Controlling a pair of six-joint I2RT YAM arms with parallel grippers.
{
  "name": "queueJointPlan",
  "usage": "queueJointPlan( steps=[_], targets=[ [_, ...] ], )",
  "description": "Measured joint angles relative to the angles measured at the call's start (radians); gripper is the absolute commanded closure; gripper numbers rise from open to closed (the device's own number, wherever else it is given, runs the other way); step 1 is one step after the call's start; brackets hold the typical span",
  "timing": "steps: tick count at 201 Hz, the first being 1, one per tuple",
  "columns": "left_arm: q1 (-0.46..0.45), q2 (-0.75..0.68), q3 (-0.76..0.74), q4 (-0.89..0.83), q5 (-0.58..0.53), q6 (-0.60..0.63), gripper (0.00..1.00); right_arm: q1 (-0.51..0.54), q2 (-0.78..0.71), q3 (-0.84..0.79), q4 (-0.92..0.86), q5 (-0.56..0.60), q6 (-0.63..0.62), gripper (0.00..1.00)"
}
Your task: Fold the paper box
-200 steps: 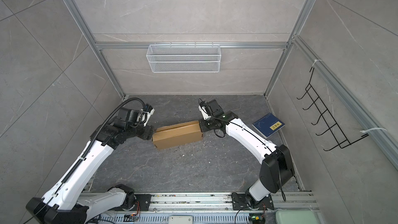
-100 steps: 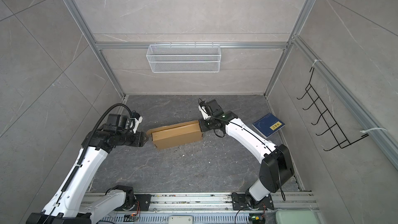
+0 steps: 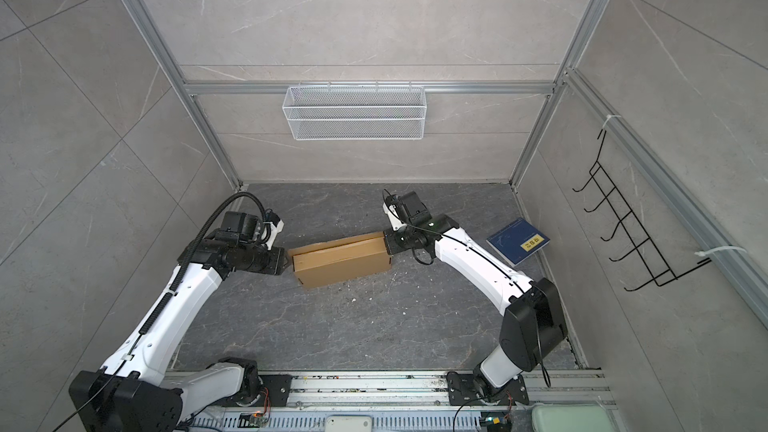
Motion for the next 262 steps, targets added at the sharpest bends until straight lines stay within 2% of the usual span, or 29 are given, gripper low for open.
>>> queueJointPlan(
  steps=[103,221,262],
  targets=[
    [0.000,0.016,0.000,0.011,0.026,0.001,0.76,0.000,0.001,0.000,0.002,0.000,0.000,1.00],
    [0.001,0.060,0.057,-0.040,0.054,-0.064,0.79,0.000,0.009,0.004,0.009,-0.001,0.000,1.00],
    [0.001,0.060,0.057,-0.047,0.071,-0.089,0.84,0.000,0.010,0.004,0.011,-0.001,0.001,1.00]
  ],
)
